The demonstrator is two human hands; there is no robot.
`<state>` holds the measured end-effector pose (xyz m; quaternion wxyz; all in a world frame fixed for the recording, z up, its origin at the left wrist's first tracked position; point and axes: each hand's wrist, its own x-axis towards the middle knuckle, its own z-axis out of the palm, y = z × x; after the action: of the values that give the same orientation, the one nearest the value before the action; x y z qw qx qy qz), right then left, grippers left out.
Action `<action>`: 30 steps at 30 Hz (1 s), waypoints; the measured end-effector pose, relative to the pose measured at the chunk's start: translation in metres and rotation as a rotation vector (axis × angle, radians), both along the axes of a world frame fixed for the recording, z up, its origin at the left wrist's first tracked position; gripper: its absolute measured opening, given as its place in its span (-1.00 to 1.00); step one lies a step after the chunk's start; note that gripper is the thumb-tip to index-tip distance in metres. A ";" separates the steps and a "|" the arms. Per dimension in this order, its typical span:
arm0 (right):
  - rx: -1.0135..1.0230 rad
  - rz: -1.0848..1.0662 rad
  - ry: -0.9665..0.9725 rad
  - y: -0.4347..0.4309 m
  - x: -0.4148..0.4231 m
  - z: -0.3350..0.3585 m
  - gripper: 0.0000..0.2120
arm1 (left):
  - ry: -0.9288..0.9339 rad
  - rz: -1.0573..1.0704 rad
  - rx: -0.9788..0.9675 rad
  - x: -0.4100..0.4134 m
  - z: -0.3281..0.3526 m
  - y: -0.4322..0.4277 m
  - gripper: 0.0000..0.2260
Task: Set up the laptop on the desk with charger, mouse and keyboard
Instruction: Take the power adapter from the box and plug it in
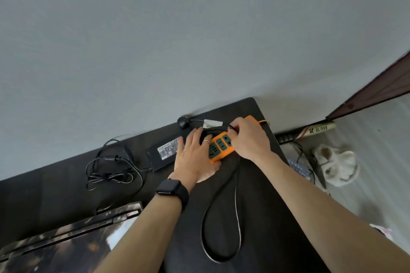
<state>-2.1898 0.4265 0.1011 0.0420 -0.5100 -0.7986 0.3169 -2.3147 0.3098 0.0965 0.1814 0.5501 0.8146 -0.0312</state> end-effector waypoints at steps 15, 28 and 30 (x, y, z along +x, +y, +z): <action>-0.232 -0.138 0.750 -0.110 0.054 0.045 -0.88 | -1.466 0.883 0.231 0.003 0.071 -0.019 -0.66; -0.519 -0.310 0.447 -0.133 -0.009 0.014 -0.87 | -1.245 0.948 0.529 -0.080 0.134 -0.093 -0.75; -0.532 -0.375 0.570 -0.148 -0.032 0.017 -0.84 | -1.143 0.917 0.532 -0.083 0.143 -0.103 -0.75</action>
<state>-2.2222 0.2783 0.1183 0.1848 -0.5314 -0.5390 0.6269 -2.3978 0.2070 0.2391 0.4296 0.1142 0.7209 0.5318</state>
